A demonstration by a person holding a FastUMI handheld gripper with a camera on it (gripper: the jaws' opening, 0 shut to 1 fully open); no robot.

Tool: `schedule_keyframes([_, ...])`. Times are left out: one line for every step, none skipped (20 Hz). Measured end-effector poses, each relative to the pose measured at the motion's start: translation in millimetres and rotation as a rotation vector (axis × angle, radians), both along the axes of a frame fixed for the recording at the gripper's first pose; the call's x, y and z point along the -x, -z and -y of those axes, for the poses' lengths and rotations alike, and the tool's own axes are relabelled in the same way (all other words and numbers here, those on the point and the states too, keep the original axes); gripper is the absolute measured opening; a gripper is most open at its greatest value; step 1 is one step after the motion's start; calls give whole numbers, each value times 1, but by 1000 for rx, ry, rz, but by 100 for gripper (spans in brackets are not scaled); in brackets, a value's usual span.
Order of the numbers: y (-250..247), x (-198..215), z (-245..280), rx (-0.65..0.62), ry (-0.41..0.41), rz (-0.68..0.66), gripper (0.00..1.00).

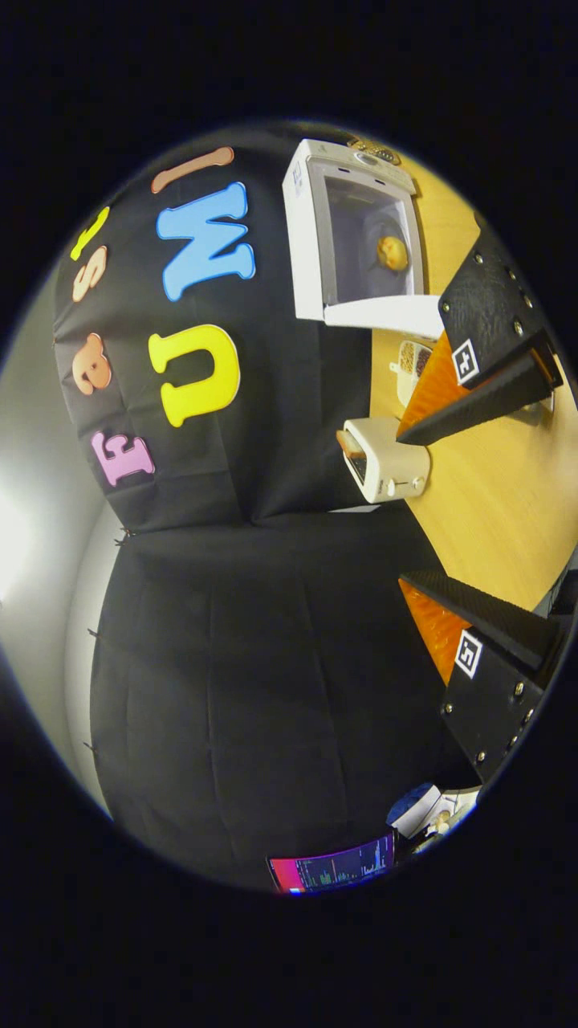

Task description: Open the microwave, put the food inside, and close the microwave door.

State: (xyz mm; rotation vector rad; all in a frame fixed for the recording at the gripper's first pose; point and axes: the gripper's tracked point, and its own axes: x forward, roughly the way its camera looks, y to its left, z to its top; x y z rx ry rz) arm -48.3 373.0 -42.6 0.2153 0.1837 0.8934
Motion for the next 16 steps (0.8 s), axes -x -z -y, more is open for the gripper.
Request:
schedule_keyframes([5,2,-3,10,-12,-13,94])
schedule_keyframes([15,7,-6,22,-25,-32,94])
schedule_keyframes([24,11,-7,31,-36,-54,94])
schedule_keyframes([32,13,-8,37,-40,-74,89])
schedule_keyframes([39,14,-7,45,-37,-93,81])
schedule_keyframes([48,15,-4,51,-32,-110,78])
schedule_keyframes([53,15,-1,55,-24,-122,79])
schedule_keyframes([57,10,1,62,-11,-131,79])
schedule_keyframes([60,5,5,69,4,-139,79])
schedule_keyframes([65,0,8,75,19,-149,79])
schedule_keyframes([65,-6,15,74,49,-154,79])
schedule_keyframes([70,-15,18,76,71,-161,47])
schedule_keyframes([71,-16,25,76,82,-171,38])
schedule_keyframes([73,-16,28,83,87,-179,33])
schedule_keyframes([77,-20,35,99,109,-173,21])
schedule_keyframes([77,-23,37,102,112,-172,10])
